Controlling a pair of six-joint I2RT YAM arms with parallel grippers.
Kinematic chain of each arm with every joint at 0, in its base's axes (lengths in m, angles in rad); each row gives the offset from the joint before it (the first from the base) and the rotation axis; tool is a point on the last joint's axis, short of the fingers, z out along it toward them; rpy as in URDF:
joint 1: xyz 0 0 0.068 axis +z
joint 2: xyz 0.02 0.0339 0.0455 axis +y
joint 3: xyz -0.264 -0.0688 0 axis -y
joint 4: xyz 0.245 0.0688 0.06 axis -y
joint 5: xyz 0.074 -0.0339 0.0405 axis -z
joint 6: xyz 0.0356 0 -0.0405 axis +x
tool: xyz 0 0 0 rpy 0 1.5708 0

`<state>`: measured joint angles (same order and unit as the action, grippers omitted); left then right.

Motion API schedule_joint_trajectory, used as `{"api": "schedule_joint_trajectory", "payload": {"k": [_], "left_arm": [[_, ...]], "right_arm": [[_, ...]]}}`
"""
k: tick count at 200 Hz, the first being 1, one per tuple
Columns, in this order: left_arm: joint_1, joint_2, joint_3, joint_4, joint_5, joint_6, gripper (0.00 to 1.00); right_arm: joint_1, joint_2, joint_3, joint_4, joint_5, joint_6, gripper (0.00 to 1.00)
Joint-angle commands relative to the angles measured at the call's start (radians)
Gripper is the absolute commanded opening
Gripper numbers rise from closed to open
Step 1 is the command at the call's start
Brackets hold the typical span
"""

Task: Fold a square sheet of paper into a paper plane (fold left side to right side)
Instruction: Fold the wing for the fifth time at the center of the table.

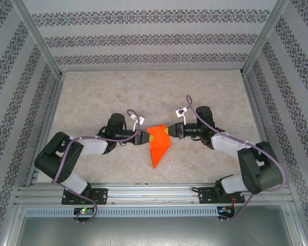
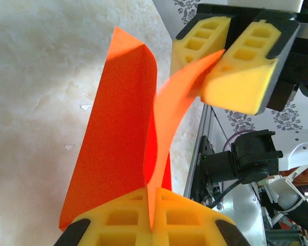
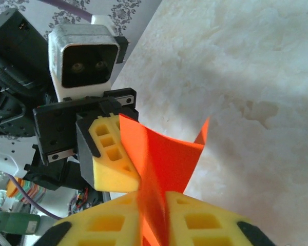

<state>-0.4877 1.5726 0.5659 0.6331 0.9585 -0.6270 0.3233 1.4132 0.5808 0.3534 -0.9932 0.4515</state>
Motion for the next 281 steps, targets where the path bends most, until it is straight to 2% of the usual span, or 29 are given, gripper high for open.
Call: {"api": "schedule_joint_trajectory", "payload": {"k": [1,6,14,27,44,61,88,108,129,166,205,245,281], "left_arm": [[0.012,-0.016,0.007,-0.051,-0.026,0.048,0.10],[0.012,-0.019,0.007,-0.063,-0.033,0.054,0.14],[0.013,-0.025,0.007,-0.088,-0.055,0.067,0.26],[0.014,-0.047,0.006,-0.152,-0.110,0.098,0.40],[0.013,-0.102,0.005,-0.264,-0.218,0.147,0.51],[0.014,-0.188,0.002,-0.391,-0.346,0.200,0.56],[-0.001,-0.353,0.000,-0.558,-0.500,0.247,0.56],[-0.072,-0.452,0.033,-0.710,-0.619,0.297,0.55],[-0.185,-0.477,0.070,-0.821,-0.733,0.316,0.54],[-0.424,-0.380,0.153,-0.925,-0.942,0.313,0.55],[-0.589,-0.186,0.293,-0.957,-1.074,0.311,0.58],[-0.672,0.041,0.460,-1.069,-1.195,0.314,0.60],[-0.703,0.164,0.566,-1.157,-1.290,0.306,0.61]], "right_arm": [[-0.001,0.024,0.029,-0.026,0.026,-0.033,0.04],[-0.001,0.030,0.031,-0.030,0.039,-0.033,0.00],[-0.001,0.041,0.033,-0.031,0.054,-0.031,0.00],[0.000,0.059,0.034,-0.033,0.091,-0.020,0.00],[0.001,0.086,0.037,-0.037,0.133,-0.001,0.00],[0.001,0.118,0.046,-0.054,0.179,0.020,0.00],[-0.003,0.145,0.057,-0.089,0.235,0.075,0.00],[-0.008,0.150,0.063,-0.136,0.284,0.134,0.00],[-0.020,0.160,0.081,-0.196,0.293,0.215,0.00],[-0.018,0.146,0.106,-0.245,0.288,0.318,0.00],[-0.010,0.151,0.163,-0.356,0.320,0.307,0.00],[-0.007,0.158,0.169,-0.359,0.337,0.322,0.00],[-0.003,0.170,0.172,-0.360,0.333,0.326,0.00]]}}
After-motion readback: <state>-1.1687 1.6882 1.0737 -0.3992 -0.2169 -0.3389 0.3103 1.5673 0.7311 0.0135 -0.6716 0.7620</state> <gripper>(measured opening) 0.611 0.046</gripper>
